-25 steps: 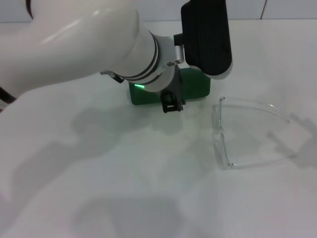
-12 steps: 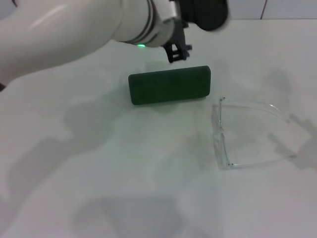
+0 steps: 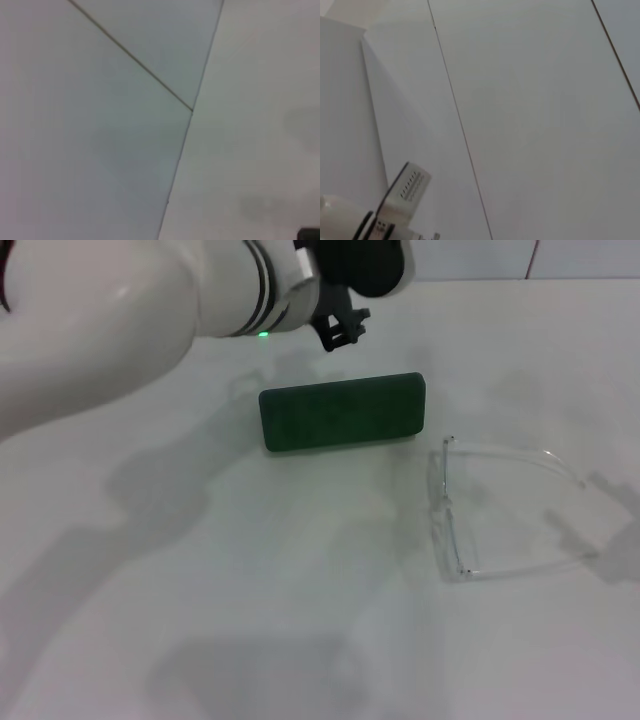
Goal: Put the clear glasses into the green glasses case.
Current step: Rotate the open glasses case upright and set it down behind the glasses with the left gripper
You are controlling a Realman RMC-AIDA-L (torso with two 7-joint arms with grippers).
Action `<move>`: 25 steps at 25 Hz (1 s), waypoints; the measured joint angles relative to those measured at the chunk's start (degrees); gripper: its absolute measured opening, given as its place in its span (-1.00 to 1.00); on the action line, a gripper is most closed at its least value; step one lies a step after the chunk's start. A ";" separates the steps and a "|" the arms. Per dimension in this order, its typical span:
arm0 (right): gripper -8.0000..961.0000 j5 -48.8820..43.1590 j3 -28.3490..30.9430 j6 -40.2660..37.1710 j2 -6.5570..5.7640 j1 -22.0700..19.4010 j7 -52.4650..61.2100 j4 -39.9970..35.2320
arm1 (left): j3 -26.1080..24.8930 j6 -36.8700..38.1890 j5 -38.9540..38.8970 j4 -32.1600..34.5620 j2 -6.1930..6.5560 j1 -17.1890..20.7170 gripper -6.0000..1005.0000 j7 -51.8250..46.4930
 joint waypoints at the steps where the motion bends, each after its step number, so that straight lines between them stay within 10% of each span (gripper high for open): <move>1: 0.71 0.00 -0.03 0.02 0.00 0.07 -0.03 0.00 | 0.13 -0.35 0.01 -1.34 0.00 -0.13 -0.14 0.18; 25: 0.70 0.00 -0.32 0.53 0.00 0.54 -0.11 -0.05 | 0.36 2.44 -3.67 -7.52 -0.10 -1.71 -0.15 0.31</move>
